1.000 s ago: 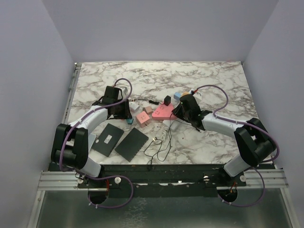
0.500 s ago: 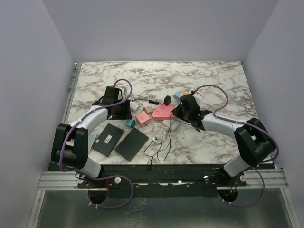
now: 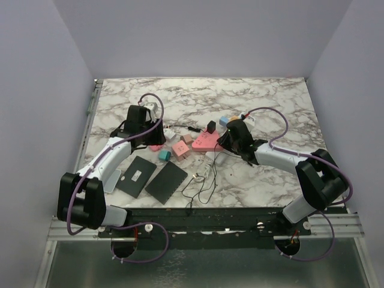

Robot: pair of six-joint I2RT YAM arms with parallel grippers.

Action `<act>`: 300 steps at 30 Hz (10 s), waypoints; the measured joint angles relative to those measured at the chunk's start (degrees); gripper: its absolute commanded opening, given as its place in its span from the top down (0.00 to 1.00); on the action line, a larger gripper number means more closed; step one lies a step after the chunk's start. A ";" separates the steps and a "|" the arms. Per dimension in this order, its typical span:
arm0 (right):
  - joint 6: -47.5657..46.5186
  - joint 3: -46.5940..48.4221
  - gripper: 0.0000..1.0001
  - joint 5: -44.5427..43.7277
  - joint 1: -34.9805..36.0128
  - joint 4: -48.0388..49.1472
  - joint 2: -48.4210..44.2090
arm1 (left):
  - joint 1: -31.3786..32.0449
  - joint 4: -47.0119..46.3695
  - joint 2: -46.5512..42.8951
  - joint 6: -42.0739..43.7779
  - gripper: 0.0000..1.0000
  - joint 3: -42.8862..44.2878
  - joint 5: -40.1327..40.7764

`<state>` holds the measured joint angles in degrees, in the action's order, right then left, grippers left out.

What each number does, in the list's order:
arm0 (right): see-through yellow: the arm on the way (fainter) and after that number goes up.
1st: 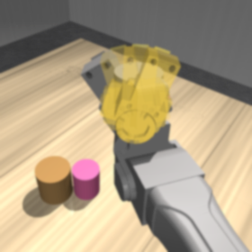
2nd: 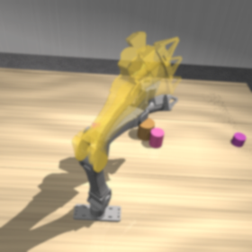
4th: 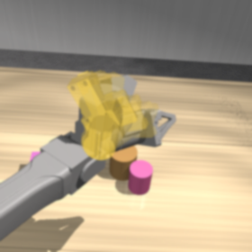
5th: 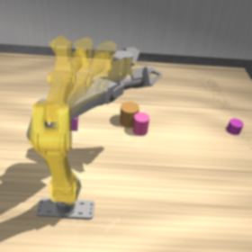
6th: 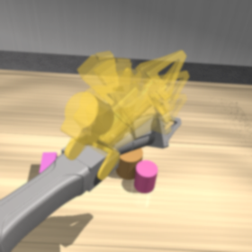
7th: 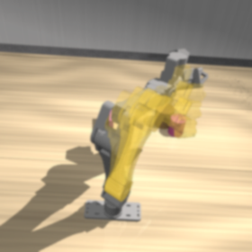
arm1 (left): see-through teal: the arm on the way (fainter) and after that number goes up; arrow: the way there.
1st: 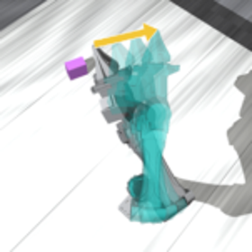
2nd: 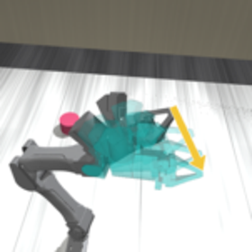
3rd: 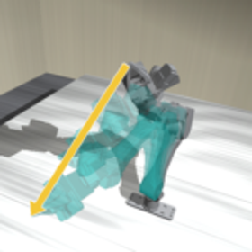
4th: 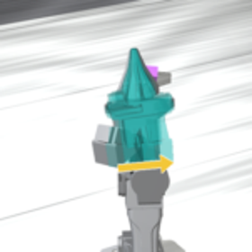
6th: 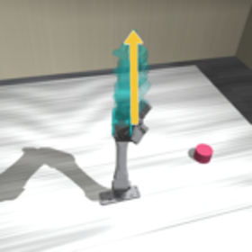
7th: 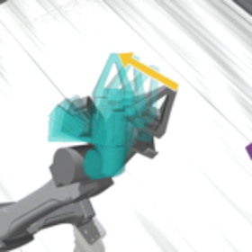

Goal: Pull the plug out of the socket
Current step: Remove the plug from the socket.

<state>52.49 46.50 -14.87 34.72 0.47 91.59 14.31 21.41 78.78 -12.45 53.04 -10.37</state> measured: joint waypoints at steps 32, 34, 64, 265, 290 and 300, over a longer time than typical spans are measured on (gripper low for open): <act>-1.09 -2.12 0.69 -0.37 0.24 3.52 -0.70 | 24.87 -1.95 32.70 4.63 0.36 38.34 5.49; -1.09 -2.25 0.69 -0.37 0.24 3.65 -0.74 | 25.27 -1.92 33.14 5.07 0.37 38.34 6.14; -1.51 -2.36 0.70 -0.96 0.59 4.15 -0.70 | 26.34 -1.55 36.50 6.54 0.84 38.16 11.32; 1.51 0.33 0.71 7.67 2.10 6.27 3.87 | 18.25 1.66 36.26 4.59 1.00 39.36 0.72; 1.49 0.87 0.71 8.15 2.10 6.25 4.42 | 24.92 1.46 35.43 11.37 1.00 38.32 17.73; 1.49 1.14 0.71 8.57 2.10 6.32 4.72 | 26.97 1.07 34.99 14.67 1.00 37.48 22.53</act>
<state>53.98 47.64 -6.31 36.82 6.79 96.31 41.28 22.48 113.78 2.22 90.52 12.16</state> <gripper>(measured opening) 0.292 0.340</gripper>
